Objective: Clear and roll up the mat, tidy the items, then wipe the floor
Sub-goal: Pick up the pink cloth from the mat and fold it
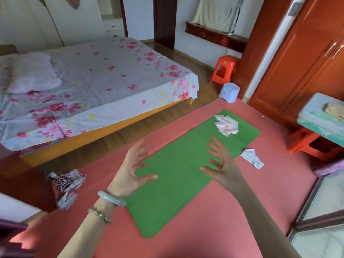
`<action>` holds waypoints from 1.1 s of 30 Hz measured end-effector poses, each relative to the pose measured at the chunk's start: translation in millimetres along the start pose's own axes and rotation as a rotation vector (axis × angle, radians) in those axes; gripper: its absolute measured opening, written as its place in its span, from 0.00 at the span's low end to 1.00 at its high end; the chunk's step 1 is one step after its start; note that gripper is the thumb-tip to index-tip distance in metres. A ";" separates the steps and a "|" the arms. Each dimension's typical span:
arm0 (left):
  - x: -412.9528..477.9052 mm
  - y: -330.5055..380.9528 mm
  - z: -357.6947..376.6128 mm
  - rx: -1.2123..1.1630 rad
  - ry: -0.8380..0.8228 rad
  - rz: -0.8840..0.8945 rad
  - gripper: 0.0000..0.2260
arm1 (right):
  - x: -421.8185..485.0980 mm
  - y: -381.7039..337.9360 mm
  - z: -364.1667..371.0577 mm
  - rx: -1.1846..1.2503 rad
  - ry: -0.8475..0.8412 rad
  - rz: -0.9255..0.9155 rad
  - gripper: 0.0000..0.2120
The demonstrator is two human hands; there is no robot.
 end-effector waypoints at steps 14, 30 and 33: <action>81.4 7.3 172.0 -0.006 -0.309 -0.008 0.46 | 43.9 70.3 -136.1 -0.020 0.274 0.088 0.43; 226.0 35.6 433.2 -0.150 -0.762 0.095 0.43 | 136.1 129.0 -297.5 -0.061 0.736 0.221 0.43; 246.7 39.5 484.8 -0.148 -0.807 0.124 0.42 | 159.8 146.8 -334.4 -0.070 0.774 0.235 0.42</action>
Point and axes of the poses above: each hand's wrist, its own x-axis towards the middle knuckle, its own z-axis out of the palm, y = z × x, the point moved 7 cm from there along x, towards the middle knuckle, and after that the axes turned 15 degrees about y, right-handed, at the moved point
